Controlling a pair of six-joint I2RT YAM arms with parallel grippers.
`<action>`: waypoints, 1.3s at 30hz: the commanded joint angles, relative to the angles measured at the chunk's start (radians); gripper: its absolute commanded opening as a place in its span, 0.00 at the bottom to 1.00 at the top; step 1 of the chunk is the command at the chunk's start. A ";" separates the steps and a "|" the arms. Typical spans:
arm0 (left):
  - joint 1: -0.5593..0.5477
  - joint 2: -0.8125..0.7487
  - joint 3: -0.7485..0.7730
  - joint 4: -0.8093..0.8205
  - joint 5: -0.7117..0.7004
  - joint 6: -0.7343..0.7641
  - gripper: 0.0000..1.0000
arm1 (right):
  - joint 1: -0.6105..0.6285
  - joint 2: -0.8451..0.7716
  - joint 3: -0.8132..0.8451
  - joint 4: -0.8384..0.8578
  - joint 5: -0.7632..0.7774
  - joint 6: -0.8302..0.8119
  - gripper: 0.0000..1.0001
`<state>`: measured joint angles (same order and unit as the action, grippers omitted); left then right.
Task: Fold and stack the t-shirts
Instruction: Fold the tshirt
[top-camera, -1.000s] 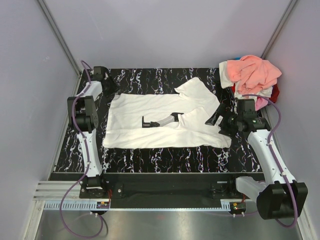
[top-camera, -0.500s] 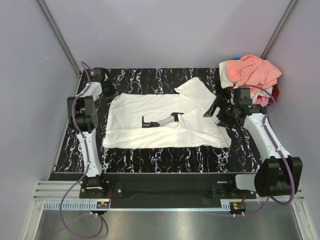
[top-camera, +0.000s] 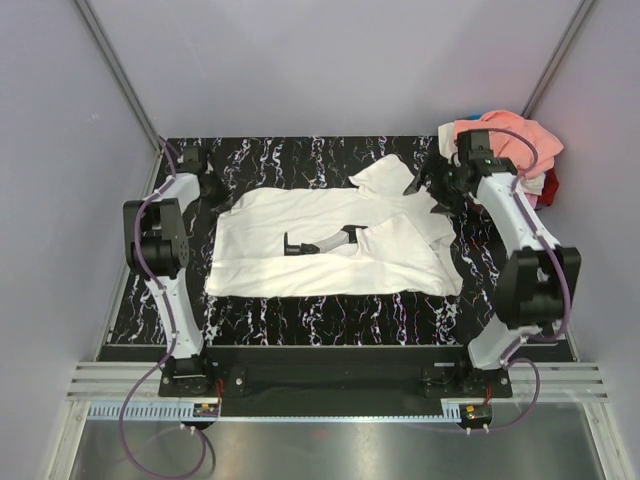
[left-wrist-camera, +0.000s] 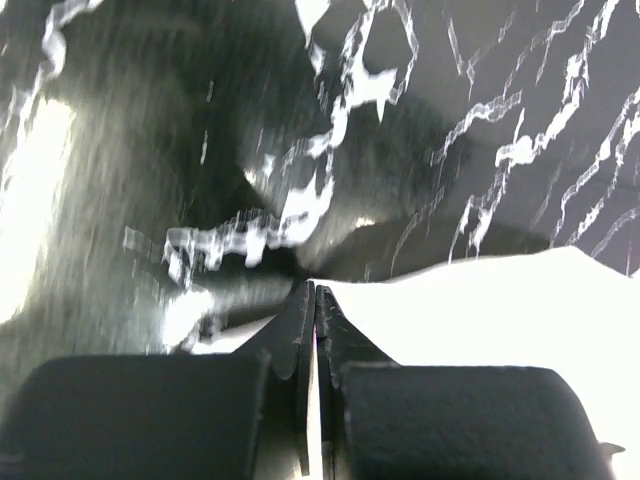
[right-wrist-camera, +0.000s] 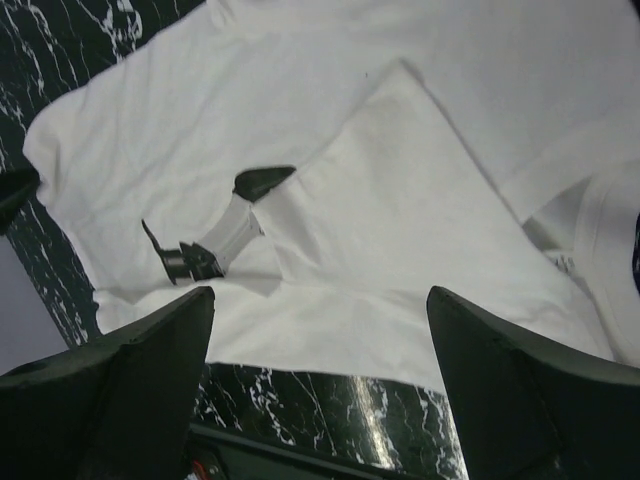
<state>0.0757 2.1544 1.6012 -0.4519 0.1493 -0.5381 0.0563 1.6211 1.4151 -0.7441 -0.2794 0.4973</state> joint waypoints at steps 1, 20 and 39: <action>-0.002 -0.123 -0.101 0.076 0.019 -0.059 0.00 | 0.007 0.211 0.243 -0.041 0.078 -0.028 0.95; -0.042 -0.203 -0.372 0.289 0.048 -0.091 0.00 | 0.000 1.218 1.390 0.075 0.094 0.121 0.93; -0.050 -0.263 -0.469 0.361 0.076 -0.120 0.00 | 0.030 1.234 1.216 0.069 0.026 0.061 0.31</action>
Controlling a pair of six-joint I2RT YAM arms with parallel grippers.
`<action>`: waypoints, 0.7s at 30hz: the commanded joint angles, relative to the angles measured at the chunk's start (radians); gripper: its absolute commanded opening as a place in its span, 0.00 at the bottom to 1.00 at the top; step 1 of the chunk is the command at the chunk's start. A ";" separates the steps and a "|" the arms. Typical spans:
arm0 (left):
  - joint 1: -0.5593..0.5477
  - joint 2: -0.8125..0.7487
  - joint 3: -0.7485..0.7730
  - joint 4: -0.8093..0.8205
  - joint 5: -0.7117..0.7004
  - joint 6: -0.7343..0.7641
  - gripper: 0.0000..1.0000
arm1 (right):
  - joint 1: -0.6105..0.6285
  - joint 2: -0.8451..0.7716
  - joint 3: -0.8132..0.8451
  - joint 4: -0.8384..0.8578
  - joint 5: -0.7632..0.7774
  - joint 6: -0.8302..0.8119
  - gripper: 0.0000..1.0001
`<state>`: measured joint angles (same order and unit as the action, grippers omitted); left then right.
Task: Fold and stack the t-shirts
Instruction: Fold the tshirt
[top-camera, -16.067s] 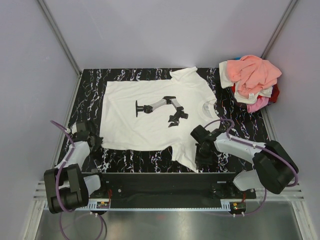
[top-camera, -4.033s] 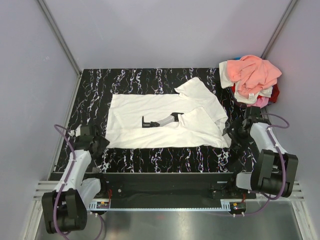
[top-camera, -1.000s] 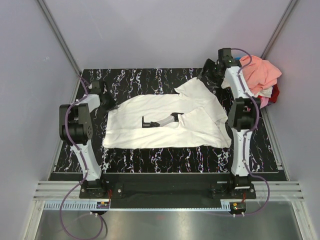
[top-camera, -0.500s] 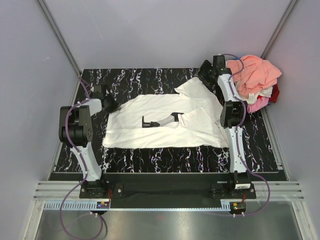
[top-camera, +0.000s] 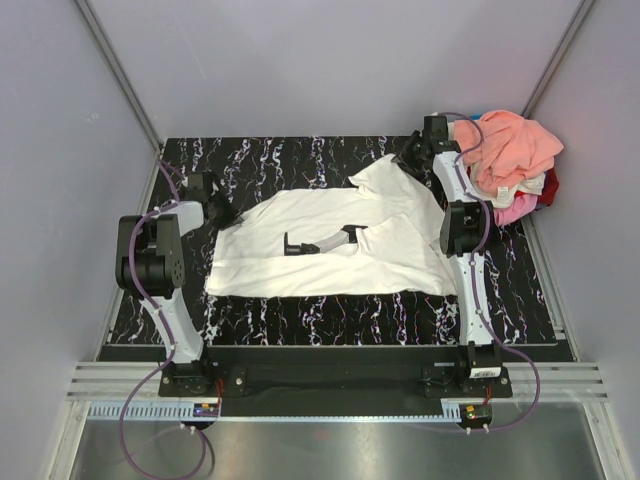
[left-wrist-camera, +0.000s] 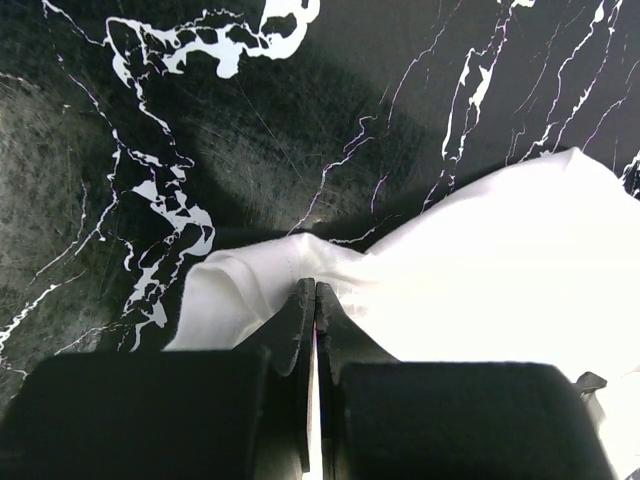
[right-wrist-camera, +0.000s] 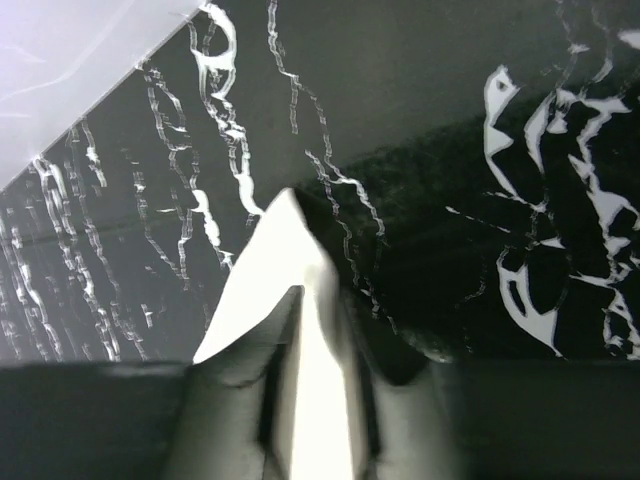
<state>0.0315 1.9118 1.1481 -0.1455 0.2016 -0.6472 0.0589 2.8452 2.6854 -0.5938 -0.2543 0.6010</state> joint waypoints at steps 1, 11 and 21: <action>-0.004 -0.017 -0.016 0.060 0.027 -0.011 0.00 | 0.027 0.010 -0.056 -0.086 0.004 -0.053 0.25; -0.002 -0.017 0.042 0.008 0.019 0.003 0.00 | 0.021 -0.078 -0.068 -0.095 0.082 -0.132 0.00; 0.042 -0.031 0.228 -0.161 0.041 0.040 0.00 | -0.011 -0.335 -0.272 -0.026 0.009 -0.144 0.00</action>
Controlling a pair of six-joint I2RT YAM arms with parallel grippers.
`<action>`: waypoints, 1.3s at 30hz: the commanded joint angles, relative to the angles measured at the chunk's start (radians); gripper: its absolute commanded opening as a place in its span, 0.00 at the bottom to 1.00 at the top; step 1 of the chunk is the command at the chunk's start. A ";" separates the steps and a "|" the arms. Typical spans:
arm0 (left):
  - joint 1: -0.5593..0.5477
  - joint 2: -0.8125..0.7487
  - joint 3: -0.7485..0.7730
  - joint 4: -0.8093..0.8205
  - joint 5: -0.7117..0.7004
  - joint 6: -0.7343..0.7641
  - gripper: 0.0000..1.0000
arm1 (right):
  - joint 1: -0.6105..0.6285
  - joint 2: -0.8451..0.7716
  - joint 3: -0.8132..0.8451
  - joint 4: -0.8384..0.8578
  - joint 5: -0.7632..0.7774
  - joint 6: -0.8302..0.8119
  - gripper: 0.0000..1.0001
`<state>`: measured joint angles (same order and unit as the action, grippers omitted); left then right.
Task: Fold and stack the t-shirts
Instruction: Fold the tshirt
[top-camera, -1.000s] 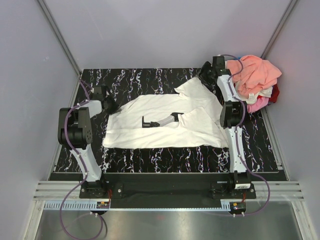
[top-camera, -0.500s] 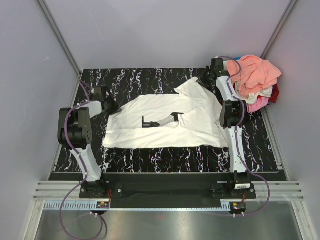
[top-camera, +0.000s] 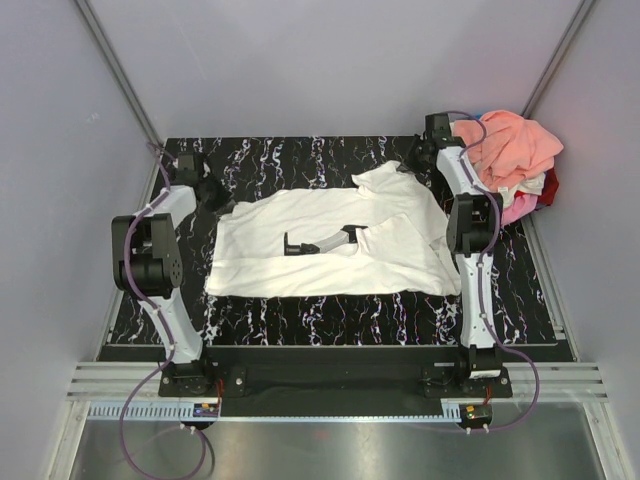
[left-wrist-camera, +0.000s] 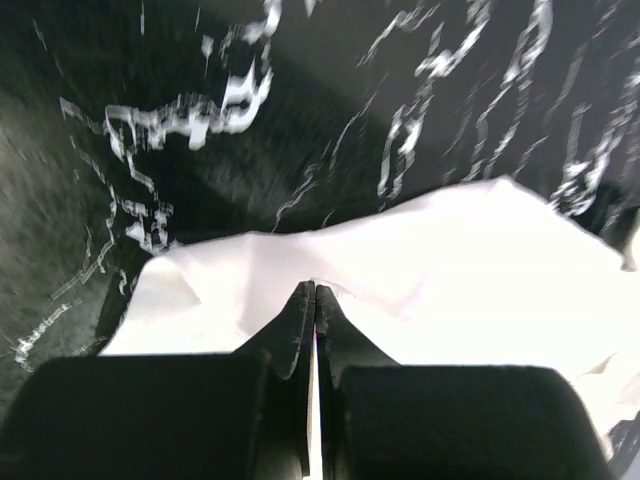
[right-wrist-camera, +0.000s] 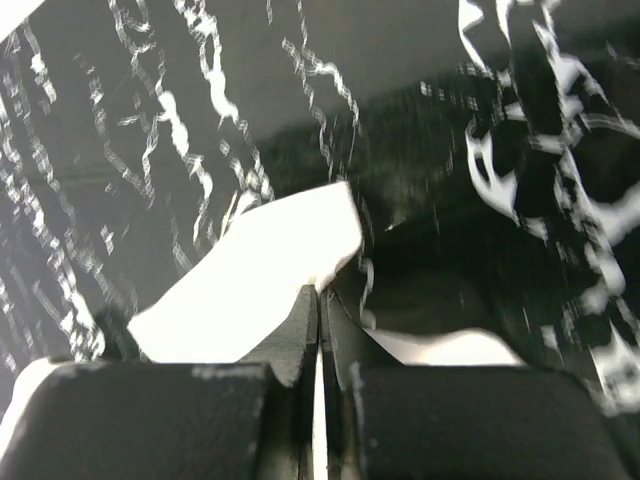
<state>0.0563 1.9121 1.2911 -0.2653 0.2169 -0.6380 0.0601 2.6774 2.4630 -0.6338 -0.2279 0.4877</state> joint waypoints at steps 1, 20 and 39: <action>0.022 -0.030 0.112 -0.048 0.030 0.041 0.00 | -0.013 -0.195 -0.082 0.023 -0.016 -0.029 0.00; 0.073 -0.117 0.148 -0.170 0.088 0.126 0.00 | -0.054 -0.770 -0.734 0.140 0.019 -0.011 0.00; 0.163 -0.254 0.010 -0.212 0.084 0.192 0.00 | -0.108 -1.005 -1.035 0.168 0.033 0.002 0.00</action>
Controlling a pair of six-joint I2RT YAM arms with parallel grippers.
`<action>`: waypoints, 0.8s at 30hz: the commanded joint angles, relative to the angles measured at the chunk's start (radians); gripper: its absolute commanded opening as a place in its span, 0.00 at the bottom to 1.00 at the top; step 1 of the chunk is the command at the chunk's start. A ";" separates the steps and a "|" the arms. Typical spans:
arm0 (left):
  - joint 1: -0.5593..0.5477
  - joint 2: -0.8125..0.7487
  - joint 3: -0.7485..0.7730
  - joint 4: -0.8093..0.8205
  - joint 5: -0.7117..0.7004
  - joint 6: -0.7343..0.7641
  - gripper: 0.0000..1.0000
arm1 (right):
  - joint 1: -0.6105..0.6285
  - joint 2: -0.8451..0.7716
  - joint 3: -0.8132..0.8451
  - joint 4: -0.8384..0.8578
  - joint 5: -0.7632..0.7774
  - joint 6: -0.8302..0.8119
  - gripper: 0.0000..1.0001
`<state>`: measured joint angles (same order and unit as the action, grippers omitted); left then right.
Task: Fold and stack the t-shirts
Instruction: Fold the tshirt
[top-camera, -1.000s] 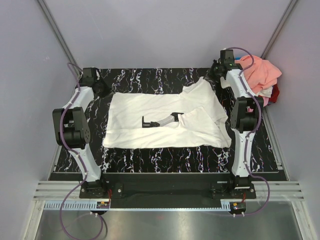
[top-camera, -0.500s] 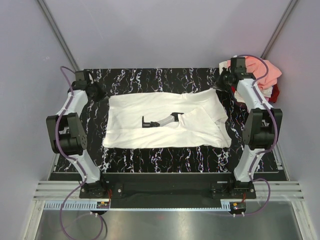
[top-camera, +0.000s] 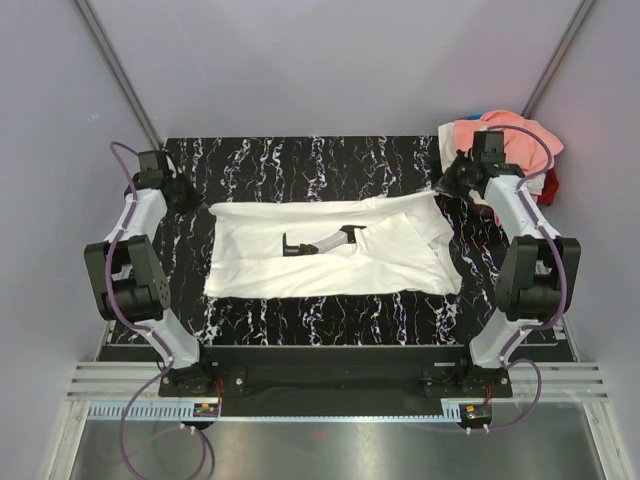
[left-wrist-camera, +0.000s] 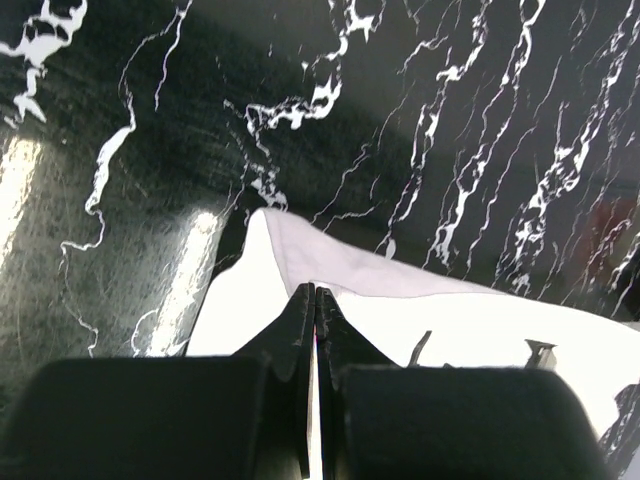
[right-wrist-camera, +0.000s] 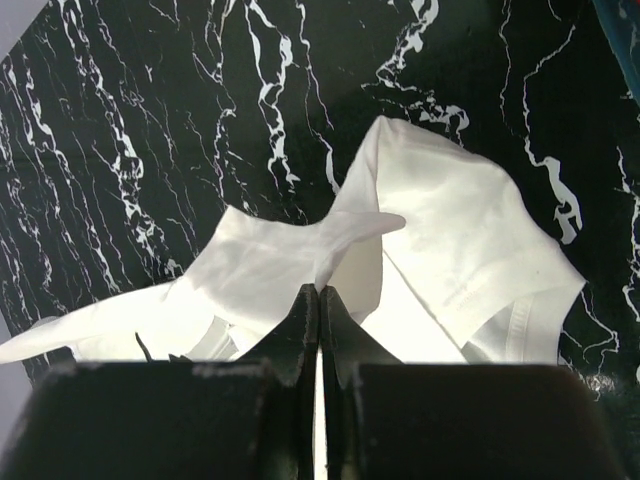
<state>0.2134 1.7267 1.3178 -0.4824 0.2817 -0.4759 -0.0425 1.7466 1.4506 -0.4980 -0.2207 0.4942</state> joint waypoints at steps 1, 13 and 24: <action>0.004 -0.075 -0.037 0.007 0.020 0.031 0.00 | -0.007 -0.085 -0.042 0.033 0.024 -0.005 0.00; 0.007 -0.161 -0.169 -0.082 -0.048 0.043 0.00 | -0.017 -0.237 -0.240 -0.034 0.083 0.012 0.00; 0.073 -0.223 -0.232 -0.171 -0.214 -0.010 0.63 | -0.112 -0.263 -0.450 -0.089 0.135 0.064 0.73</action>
<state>0.2752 1.5848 1.0870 -0.6476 0.1486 -0.4683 -0.1467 1.5196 1.0119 -0.5800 -0.1215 0.5518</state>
